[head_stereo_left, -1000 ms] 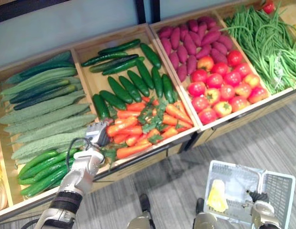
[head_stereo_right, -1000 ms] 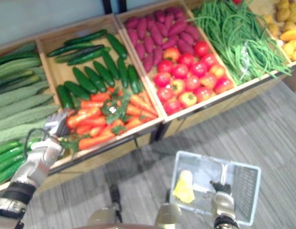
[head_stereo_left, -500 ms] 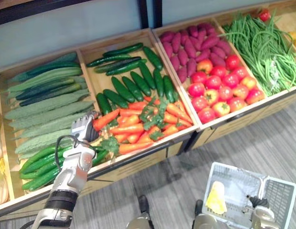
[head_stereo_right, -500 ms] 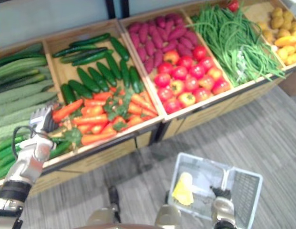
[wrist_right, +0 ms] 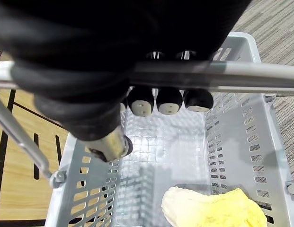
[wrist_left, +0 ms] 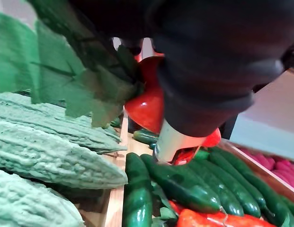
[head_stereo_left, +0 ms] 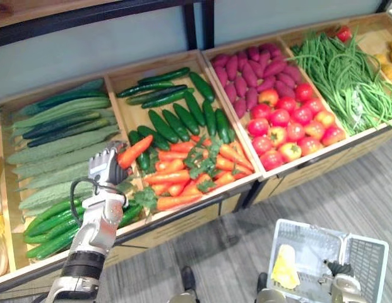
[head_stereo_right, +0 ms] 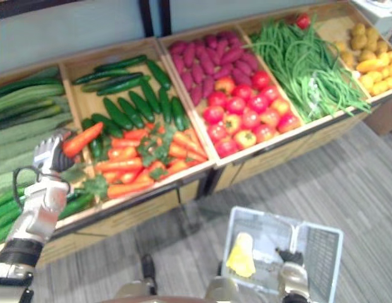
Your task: Pick vegetable in the basket
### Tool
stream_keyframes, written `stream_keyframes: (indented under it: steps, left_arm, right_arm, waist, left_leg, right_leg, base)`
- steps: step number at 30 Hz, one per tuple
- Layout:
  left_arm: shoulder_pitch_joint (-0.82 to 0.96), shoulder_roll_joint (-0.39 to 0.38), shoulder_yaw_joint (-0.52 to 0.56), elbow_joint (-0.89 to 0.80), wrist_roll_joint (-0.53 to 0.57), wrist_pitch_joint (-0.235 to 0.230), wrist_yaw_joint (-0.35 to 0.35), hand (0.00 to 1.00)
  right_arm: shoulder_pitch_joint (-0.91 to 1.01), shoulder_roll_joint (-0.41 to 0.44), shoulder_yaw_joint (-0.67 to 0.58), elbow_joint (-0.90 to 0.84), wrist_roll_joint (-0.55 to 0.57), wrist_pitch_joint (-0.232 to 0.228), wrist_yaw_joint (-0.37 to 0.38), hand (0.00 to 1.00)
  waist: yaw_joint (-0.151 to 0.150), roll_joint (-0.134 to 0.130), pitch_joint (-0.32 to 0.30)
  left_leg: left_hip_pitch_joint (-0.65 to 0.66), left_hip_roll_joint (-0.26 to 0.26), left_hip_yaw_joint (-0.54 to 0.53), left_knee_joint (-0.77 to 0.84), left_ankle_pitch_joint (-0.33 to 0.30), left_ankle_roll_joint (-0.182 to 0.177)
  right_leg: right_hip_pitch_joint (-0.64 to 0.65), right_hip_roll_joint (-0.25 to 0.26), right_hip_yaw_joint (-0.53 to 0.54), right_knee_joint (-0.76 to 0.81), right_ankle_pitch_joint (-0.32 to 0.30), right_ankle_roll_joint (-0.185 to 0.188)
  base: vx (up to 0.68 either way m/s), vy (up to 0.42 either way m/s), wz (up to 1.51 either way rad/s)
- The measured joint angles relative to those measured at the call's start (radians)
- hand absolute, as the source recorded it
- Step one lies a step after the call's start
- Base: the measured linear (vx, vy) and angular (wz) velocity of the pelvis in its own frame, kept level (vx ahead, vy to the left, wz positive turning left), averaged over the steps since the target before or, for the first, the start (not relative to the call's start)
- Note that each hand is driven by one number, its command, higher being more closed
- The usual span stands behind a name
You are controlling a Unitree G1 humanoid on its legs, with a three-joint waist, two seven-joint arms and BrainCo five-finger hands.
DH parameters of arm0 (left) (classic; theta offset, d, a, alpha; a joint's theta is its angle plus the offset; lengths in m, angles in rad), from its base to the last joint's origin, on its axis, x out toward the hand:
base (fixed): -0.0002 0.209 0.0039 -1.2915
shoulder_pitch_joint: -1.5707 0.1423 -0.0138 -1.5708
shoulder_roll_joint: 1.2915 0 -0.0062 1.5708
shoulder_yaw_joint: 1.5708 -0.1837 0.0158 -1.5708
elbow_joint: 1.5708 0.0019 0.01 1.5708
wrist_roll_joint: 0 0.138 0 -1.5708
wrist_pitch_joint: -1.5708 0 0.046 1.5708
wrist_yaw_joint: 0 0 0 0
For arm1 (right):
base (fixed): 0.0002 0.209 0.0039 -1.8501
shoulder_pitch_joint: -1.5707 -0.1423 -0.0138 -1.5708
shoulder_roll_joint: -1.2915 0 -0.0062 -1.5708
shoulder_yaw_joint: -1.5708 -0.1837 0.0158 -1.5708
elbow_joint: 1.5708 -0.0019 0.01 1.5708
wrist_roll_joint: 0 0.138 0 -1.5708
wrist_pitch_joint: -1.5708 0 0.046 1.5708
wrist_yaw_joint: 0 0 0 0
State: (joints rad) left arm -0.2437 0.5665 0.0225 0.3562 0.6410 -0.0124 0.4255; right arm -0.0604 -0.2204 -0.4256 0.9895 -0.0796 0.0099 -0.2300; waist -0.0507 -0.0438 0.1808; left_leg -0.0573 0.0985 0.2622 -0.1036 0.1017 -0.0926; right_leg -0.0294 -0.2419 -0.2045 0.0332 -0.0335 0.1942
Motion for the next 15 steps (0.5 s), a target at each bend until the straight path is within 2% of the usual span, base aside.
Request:
stream_keyframes:
  steps: [4,9,15]
  left_arm:
    - [0.000,-0.026,0.025,-0.001,-0.024,0.001,0.013,1.00]
    - [-0.001,-0.055,0.033,-0.054,-0.129,0.000,0.044,1.00]
    - [-0.023,-0.057,0.034,-0.070,-0.151,0.000,0.049,1.00]
  right_arm:
    - [0.006,0.002,0.001,0.000,0.000,0.000,-0.001,1.00]
    - [0.011,0.011,0.001,0.000,0.000,0.000,-0.001,1.00]
    - [0.012,0.014,0.002,-0.001,-0.001,0.000,-0.001,1.00]
  waist:
    - [0.000,-0.002,-0.002]
    - [0.002,-0.006,-0.010]
    - [0.000,-0.008,-0.013]
  left_leg:
    - [0.002,0.000,0.000,0.000,0.000,0.000]
    - [0.001,-0.001,0.000,0.000,-0.002,-0.002]
    - [0.009,-0.001,0.000,0.000,-0.003,-0.002]
  right_leg:
    - [-0.001,0.000,0.004,-0.001,0.000,0.000]
    - [0.001,0.001,0.007,-0.011,0.000,0.000]
    - [0.016,0.002,0.002,-0.020,0.003,0.001]
  base:
    - [0.00,0.000,-0.01]
    - [0.00,0.000,-0.01]
    - [0.00,0.000,0.00]
